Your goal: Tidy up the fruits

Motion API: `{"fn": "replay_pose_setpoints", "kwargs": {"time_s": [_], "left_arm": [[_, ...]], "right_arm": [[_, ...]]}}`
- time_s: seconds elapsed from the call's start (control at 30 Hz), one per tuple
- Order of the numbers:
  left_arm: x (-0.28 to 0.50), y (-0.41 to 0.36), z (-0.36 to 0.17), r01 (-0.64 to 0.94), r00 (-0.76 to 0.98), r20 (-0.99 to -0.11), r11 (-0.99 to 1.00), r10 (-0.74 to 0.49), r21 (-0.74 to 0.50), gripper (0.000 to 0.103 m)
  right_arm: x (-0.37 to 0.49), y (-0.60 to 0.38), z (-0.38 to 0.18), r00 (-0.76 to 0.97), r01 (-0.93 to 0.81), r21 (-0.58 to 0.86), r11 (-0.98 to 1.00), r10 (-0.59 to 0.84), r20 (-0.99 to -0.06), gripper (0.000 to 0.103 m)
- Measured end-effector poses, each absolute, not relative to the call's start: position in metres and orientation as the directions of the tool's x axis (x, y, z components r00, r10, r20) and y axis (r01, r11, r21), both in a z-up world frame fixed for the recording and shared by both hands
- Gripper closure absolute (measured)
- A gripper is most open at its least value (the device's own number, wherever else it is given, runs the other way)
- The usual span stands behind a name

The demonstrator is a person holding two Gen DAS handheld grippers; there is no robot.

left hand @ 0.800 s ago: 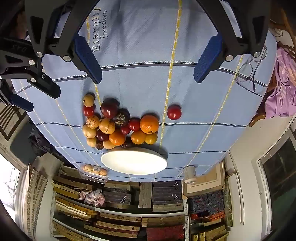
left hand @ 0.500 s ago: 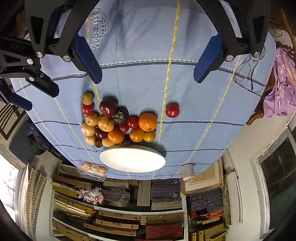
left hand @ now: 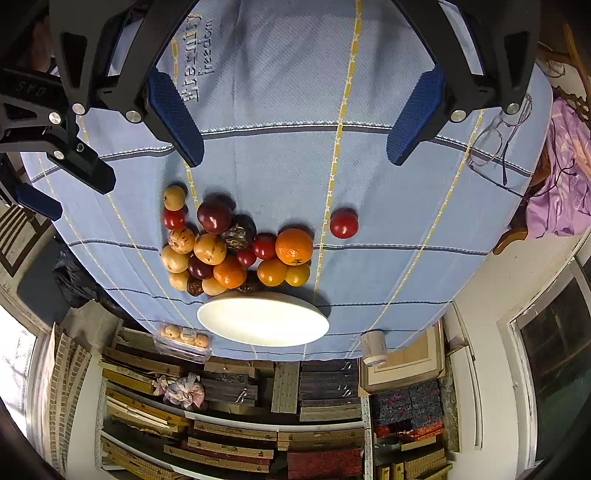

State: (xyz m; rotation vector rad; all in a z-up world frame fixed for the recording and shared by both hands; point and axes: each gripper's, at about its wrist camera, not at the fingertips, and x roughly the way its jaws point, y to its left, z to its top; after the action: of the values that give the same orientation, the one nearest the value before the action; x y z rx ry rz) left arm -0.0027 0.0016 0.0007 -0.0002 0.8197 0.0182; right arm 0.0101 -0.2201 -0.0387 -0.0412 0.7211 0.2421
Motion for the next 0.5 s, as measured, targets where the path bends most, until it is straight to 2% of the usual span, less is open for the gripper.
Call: {"fn": "replay_pose_setpoints", "kwargs": {"time_s": [0.5], "left_arm": [[-0.0030,0.0007,0.0005,-0.015,0.682,-0.731,1.000,0.016,0.008,0.003]], "right_arm": [[0.0097,-0.2208,-0.0385,0.726,-0.234,0.047,0.971,0.207,-0.655,0.004]]}}
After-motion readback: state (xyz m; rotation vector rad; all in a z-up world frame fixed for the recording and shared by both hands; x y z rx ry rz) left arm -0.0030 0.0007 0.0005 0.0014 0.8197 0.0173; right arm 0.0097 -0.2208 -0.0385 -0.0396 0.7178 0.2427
